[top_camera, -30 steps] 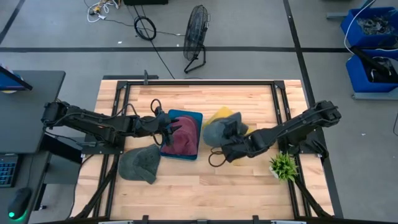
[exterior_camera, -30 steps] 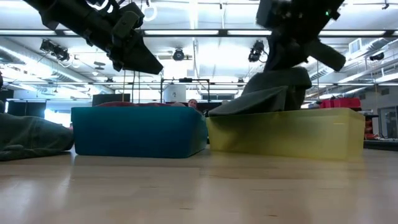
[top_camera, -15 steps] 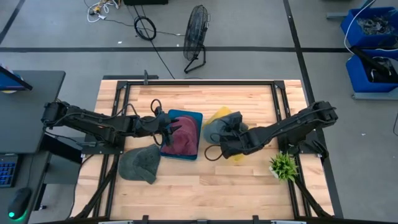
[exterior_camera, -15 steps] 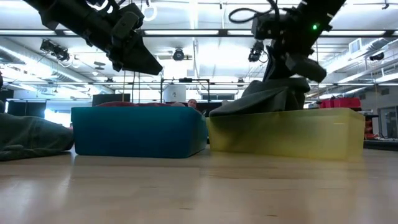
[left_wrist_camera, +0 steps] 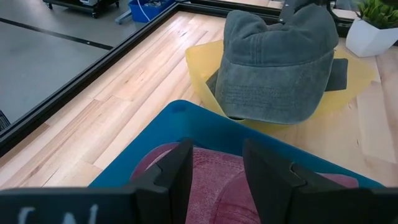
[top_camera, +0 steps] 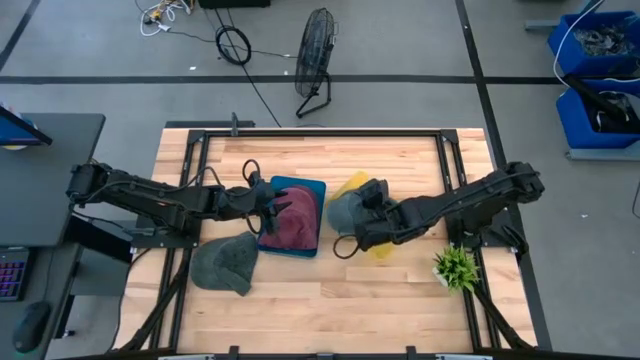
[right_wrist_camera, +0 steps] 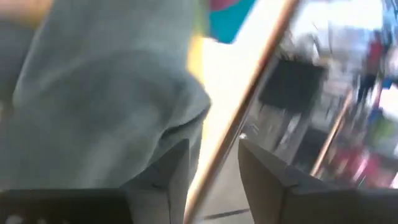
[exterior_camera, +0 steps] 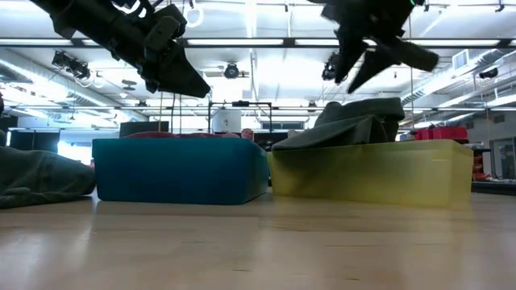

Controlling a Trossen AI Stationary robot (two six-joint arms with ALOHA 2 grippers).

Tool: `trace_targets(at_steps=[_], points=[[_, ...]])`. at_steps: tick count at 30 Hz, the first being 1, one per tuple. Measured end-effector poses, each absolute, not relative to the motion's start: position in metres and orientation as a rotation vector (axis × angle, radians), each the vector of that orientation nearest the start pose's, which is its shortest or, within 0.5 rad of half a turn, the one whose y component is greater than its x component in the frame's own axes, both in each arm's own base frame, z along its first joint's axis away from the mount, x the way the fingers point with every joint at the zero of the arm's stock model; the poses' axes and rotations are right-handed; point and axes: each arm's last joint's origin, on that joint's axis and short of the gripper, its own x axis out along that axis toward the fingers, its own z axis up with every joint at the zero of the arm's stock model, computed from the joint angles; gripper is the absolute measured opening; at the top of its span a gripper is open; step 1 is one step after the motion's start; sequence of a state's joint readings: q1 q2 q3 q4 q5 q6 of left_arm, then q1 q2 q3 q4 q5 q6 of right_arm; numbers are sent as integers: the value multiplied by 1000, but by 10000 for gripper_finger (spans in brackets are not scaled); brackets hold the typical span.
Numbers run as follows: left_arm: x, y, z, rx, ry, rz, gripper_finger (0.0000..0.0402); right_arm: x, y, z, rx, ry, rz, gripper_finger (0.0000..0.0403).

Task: Pick & Place hat
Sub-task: Put the bottom gray cap into the yellow bin

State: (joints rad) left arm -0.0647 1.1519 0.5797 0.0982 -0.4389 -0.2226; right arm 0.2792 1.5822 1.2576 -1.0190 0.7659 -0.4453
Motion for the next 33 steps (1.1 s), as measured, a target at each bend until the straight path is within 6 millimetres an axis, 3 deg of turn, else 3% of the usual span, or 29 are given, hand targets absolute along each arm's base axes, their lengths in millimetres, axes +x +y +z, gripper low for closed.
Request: trace_targets(at_steps=[3,6,13,21,27,33], points=[[235,-3,220,-97,418,416,145,286,54,246,-1202,1358,48,138],[235,-3,220,-97,418,416,145,288,44,233,-1261,1372,107,132],[235,-3,220,-88,420,414,145,302,31,219,-1210,1221,244,123],[235,-3,220,-88,420,414,145,312,20,217,-1105,1123,296,112],[235,-3,219,-88,422,414,145,313,16,216,-1035,1124,275,18],[235,-3,219,-87,426,415,145,312,19,219,-1035,1153,139,5]])
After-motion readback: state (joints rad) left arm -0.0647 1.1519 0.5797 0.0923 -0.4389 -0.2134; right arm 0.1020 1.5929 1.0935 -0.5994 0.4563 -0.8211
